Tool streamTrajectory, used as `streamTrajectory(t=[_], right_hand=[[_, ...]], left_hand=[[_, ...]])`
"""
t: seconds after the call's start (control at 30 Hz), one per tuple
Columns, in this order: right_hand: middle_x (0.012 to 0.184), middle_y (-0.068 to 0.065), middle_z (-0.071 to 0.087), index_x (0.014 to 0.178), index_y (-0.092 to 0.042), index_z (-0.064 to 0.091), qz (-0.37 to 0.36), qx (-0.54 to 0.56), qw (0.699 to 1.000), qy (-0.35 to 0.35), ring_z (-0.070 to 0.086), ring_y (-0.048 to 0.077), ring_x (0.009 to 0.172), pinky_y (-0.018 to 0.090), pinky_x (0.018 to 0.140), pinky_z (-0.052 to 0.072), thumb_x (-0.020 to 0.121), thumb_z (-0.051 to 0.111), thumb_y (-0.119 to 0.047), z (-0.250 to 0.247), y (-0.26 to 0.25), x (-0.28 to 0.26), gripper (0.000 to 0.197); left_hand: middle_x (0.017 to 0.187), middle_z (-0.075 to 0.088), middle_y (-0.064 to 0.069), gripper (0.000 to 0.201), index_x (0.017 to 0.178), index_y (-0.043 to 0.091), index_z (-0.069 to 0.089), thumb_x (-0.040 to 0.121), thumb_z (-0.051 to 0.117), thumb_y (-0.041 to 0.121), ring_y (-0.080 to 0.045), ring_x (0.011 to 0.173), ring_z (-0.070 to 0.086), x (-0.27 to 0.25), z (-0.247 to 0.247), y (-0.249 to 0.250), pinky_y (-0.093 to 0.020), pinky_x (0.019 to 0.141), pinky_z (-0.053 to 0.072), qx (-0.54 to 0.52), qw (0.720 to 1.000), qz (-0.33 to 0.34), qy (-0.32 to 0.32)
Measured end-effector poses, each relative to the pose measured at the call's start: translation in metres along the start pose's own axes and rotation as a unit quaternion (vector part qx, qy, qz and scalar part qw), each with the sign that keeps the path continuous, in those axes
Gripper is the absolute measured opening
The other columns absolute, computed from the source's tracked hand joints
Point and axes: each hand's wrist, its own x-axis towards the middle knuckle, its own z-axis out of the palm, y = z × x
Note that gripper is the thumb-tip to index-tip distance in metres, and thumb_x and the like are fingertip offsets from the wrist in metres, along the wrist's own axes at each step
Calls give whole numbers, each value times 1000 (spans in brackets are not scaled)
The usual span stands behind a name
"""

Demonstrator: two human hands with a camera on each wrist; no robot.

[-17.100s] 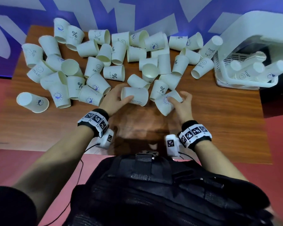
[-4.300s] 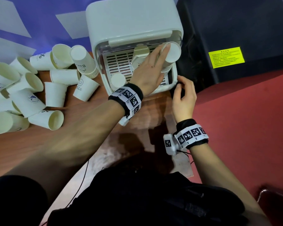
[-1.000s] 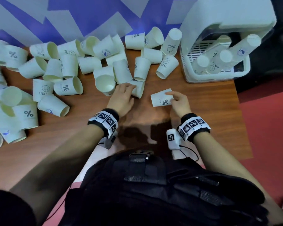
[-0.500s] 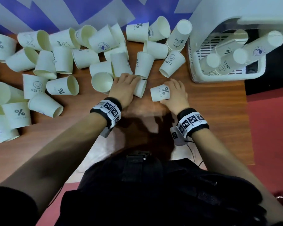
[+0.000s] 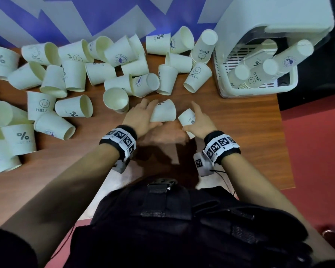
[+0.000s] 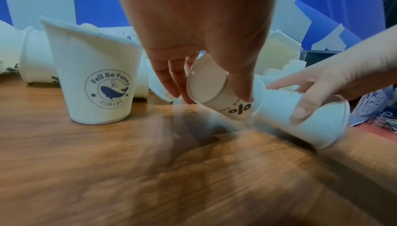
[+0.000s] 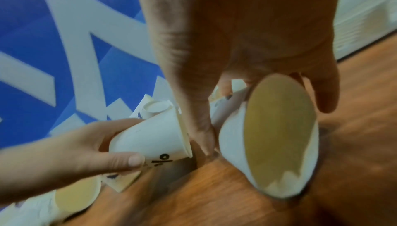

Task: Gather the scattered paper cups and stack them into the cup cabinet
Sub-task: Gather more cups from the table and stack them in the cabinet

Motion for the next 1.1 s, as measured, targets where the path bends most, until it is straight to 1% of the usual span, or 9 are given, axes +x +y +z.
streamTrajectory(t=[0.1, 0.2, 0.33, 0.47, 0.6, 0.67, 0.8, 0.93, 1.1], right_hand=[[133, 15, 47, 149, -35, 11, -22, 72, 996, 53, 49, 32, 118, 45, 98, 43, 72, 75, -25, -2, 8, -15, 101], [126, 11, 49, 144, -30, 26, -45, 131, 986, 98, 46, 25, 115, 36, 92, 42, 74, 76, -24, -7, 17, -32, 86], [117, 8, 55, 126, -18, 39, -46, 193, 965, 170, 54, 24, 106, 39, 90, 48, 76, 78, -31, -13, 24, -53, 64], [113, 4, 55, 125, -16, 39, -51, 242, 953, 174, 56, 22, 105, 36, 86, 50, 80, 75, -34, -21, 33, -70, 61], [128, 1, 47, 146, -22, 24, -75, 253, 953, 147, 47, 16, 115, 29, 94, 40, 82, 74, -25, -34, 48, -78, 81], [135, 2, 44, 148, -23, 23, -78, 243, 957, 138, 44, 16, 119, 29, 95, 37, 82, 73, -24, -47, 56, -78, 83], [123, 0, 51, 138, -21, 37, -81, 248, 952, 160, 48, 19, 115, 28, 87, 39, 79, 75, -26, -75, 75, -73, 70], [123, 3, 53, 135, -19, 37, -88, 283, 932, 207, 50, 20, 111, 32, 86, 44, 78, 75, -28, -109, 98, -63, 69], [119, 5, 53, 129, -14, 37, -120, 336, 899, 256, 54, 19, 109, 26, 85, 45, 81, 74, -22, -151, 123, -47, 62]], left_hand=[[134, 41, -16, 78, 148, 13, 27, 88, 59, 50, -36, 119, 46, -10, 2, 2, -44, 93, 42, -19, 1000, 1, 19], [131, 43, -18, 73, 148, 13, 28, 90, 56, 48, -38, 117, 45, -18, 1, 6, -47, 96, 42, -23, 999, 11, 33], [132, 45, -16, 70, 146, 13, 32, 89, 62, 41, -35, 119, 43, -24, -1, 18, -46, 101, 38, -32, 998, 18, 47], [133, 47, -13, 66, 138, 12, 41, 83, 69, 35, -32, 121, 41, -27, -6, 34, -39, 100, 34, -56, 996, 28, 71], [130, 49, -13, 63, 134, 11, 44, 81, 72, 33, -32, 119, 42, -27, -8, 55, -41, 97, 35, -93, 990, 22, 104], [131, 49, -12, 64, 134, 12, 44, 81, 72, 33, -32, 119, 44, -25, -8, 69, -41, 96, 37, -119, 985, 35, 118], [133, 49, -6, 69, 135, 17, 42, 80, 58, 56, -27, 118, 49, -15, -5, 101, -36, 90, 39, -157, 979, 31, 129], [133, 46, -6, 77, 136, 19, 40, 76, 47, 66, -27, 116, 50, 4, 1, 135, -38, 90, 42, -181, 973, 33, 142], [132, 46, -9, 61, 135, 16, 42, 85, 63, 43, -26, 119, 48, 32, -2, 172, -39, 95, 43, -195, 963, 46, 179]])
